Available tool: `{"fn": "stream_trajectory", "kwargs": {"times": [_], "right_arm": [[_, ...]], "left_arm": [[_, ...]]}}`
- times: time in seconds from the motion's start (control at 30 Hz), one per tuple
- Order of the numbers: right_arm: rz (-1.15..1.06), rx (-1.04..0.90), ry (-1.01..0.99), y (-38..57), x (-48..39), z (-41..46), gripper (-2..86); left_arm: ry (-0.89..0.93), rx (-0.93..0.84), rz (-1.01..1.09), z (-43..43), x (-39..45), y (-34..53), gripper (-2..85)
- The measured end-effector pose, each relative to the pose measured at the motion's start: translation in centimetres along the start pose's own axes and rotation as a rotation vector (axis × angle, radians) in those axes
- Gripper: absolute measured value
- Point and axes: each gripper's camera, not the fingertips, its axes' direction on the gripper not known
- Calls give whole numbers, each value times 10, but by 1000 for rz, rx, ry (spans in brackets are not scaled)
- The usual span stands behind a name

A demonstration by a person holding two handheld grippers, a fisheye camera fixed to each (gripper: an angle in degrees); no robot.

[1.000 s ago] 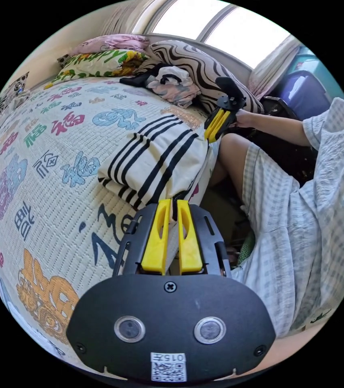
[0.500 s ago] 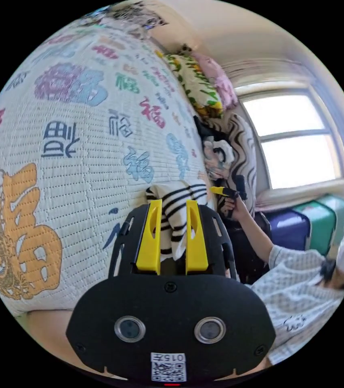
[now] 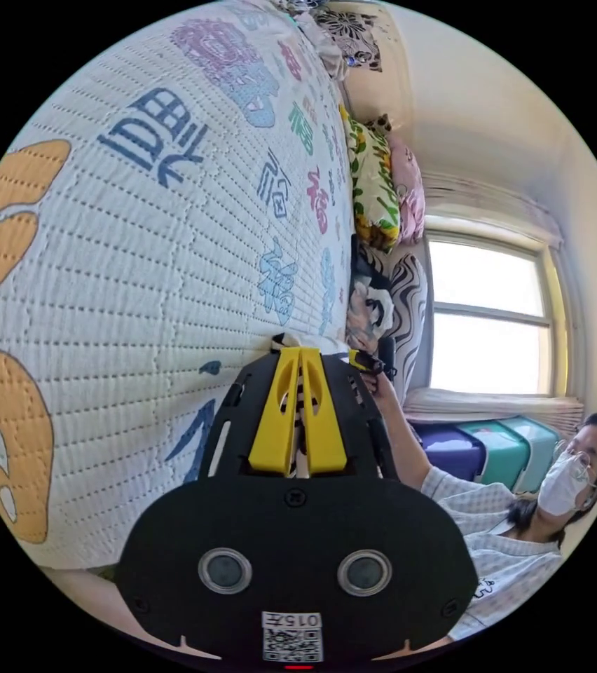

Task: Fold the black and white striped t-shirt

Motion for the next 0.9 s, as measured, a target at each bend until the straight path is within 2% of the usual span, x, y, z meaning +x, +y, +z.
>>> {"fn": "stream_trajectory", "kwargs": {"times": [0.1,0.17,0.23,0.3,0.4,0.5,0.6,0.67,0.7,0.77,0.9], "right_arm": [[-12,12,0,4,1,-5,11],[-2,17,65,5,5,-8,13],[6,40,26,6,14,-7,21],[-11,44,25,10,13,-6,34],[-31,52,66,24,6,-11,67],[-37,0,84,47,2,-8,97],[-23,-69,91,69,6,6,109],[-20,-117,43,75,10,16,89],[-32,-143,8,78,11,21,50],[-44,-144,22,81,11,21,22],[-86,-169,108,90,4,22,12]], "left_arm": [[-24,57,33,-11,4,0,-9],[-56,188,-3,-32,-4,1,-8],[-33,253,-32,-47,-12,-1,-5],[1,122,35,-42,-6,-7,9],[-97,-35,129,-20,16,5,72],[-108,-189,176,17,21,24,96],[-78,-198,178,40,15,36,80],[-24,-165,154,39,9,39,53],[-1,-152,140,36,6,40,34],[9,-152,151,32,6,43,14],[-106,-207,190,42,2,49,7]]}}
